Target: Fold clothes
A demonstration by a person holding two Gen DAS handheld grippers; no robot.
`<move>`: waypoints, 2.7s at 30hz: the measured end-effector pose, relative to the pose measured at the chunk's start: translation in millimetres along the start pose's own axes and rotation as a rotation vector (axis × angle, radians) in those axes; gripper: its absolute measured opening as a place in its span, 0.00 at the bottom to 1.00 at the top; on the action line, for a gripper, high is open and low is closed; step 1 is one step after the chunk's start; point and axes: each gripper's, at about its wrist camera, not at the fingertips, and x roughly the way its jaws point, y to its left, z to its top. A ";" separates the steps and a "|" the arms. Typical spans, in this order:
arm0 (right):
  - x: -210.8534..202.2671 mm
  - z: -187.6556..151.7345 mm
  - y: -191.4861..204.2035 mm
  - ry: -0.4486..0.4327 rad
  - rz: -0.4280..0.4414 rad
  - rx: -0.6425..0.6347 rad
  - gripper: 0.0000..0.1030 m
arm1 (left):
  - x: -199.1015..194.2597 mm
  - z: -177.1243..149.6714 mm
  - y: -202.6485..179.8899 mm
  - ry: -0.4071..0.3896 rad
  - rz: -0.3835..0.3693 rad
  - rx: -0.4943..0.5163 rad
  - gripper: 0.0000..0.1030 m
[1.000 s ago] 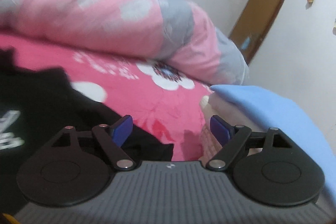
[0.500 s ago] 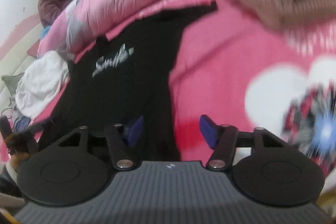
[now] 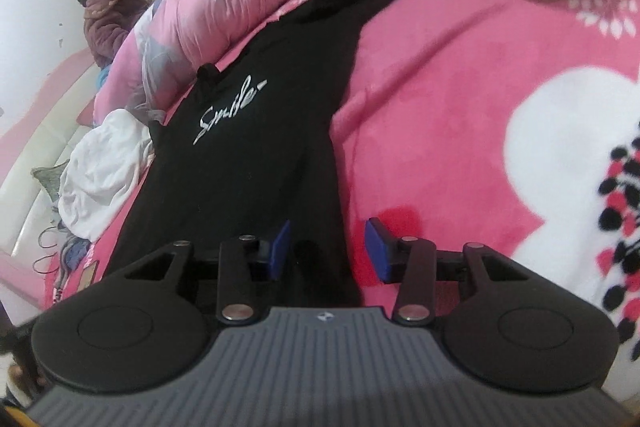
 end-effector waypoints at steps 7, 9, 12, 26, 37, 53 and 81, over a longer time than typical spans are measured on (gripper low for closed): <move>-3.5 2.3 -9.4 0.009 0.044 0.072 0.42 | 19.3 7.1 21.1 0.029 0.084 -0.089 0.92; -1.3 4.9 -10.8 0.013 0.050 0.085 0.42 | 24.4 8.9 27.1 0.026 0.076 -0.100 0.84; 6.8 9.2 -11.4 0.025 0.057 0.091 0.42 | 34.0 11.7 35.0 0.031 0.065 -0.110 0.64; -7.3 -7.5 -20.5 0.162 0.180 0.123 0.25 | 39.4 1.7 53.4 0.128 -0.045 -0.188 0.27; -76.3 39.4 17.6 -0.015 0.225 0.080 0.06 | 0.6 42.4 73.1 0.129 -0.278 -0.462 0.06; -36.1 -7.4 -46.0 0.130 0.019 0.202 0.07 | 41.1 -2.9 67.2 0.328 -0.173 -0.340 0.11; -38.7 -54.8 71.4 0.085 -0.205 -0.524 0.14 | 31.8 -3.2 -0.4 0.152 -0.120 -0.038 0.47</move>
